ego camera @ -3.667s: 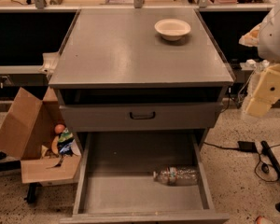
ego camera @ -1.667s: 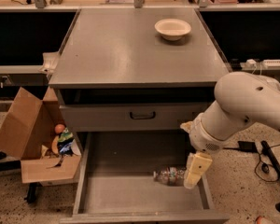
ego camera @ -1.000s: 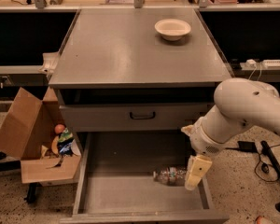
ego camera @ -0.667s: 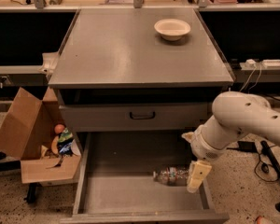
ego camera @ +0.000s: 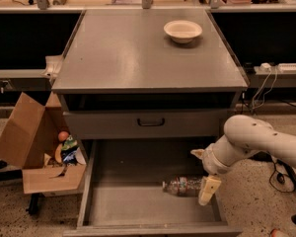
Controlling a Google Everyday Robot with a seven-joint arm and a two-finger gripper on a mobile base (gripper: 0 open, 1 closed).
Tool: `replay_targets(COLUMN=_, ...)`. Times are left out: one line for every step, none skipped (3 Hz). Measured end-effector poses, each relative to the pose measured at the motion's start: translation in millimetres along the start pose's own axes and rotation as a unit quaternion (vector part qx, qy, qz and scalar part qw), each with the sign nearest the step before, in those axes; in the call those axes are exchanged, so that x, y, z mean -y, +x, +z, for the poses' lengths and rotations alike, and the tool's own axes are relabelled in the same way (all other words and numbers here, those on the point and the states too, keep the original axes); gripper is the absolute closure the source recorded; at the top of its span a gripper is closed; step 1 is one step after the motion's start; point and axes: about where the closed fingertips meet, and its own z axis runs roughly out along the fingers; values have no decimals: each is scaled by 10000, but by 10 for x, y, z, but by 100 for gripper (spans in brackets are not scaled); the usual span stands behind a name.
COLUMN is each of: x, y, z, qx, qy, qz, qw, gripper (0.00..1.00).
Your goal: Pick water bottle from middle drawer and place on counter
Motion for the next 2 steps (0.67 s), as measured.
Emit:
replay_targets(x=110, y=175, z=319, qx=97, qy=-81, qz=-63, qw=9999, gripper=0)
replay_targets(x=223, y=329, z=596, qx=109, qy=-79, qz=-68, qw=9999, gripper=0)
